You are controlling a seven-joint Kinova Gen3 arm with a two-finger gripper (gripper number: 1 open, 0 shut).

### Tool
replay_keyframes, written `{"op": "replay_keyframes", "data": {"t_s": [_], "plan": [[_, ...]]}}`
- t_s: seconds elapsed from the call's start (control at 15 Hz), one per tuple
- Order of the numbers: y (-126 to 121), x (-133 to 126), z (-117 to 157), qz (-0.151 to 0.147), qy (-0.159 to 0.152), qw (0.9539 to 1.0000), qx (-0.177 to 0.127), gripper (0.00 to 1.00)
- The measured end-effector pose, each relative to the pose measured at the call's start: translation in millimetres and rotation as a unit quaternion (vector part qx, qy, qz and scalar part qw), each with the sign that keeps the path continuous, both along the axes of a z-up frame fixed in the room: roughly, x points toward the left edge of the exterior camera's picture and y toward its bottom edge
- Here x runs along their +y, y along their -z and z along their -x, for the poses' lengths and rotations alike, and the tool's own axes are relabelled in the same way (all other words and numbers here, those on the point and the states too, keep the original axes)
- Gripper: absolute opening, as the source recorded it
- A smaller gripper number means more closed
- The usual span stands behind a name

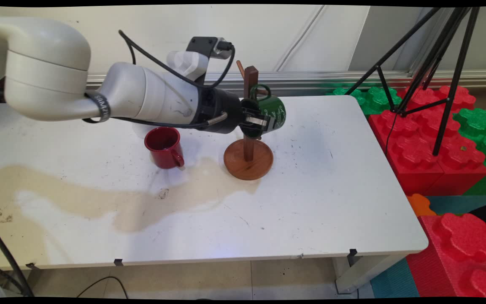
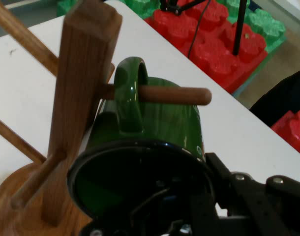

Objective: Place the picked object on the table

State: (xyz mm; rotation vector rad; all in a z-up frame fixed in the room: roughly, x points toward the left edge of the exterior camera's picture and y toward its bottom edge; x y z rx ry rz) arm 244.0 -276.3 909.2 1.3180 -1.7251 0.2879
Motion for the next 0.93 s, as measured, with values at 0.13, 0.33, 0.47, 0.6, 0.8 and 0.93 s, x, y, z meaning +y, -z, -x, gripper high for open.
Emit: {"op": "replay_keyframes", "data": {"t_s": [0.13, 0.33, 0.47, 0.6, 0.8, 0.93], "plan": [[-1, 4, -1, 0.0, -0.004, 1.0, 0.0, 0.0], [-5, 11, -3, 0.003, -0.007, 1.0, 0.001, 0.0], [-8, 16, -3, 0.007, -0.003, 1.0, 0.0, 0.0], [-12, 22, -1, 0.011, 0.007, 0.9999, -0.001, 0.0], [-16, 29, 1, 0.018, 0.026, 0.9995, -0.006, 0.0], [-19, 31, 3, 0.028, 0.043, 0.9986, -0.015, 0.0]]}}
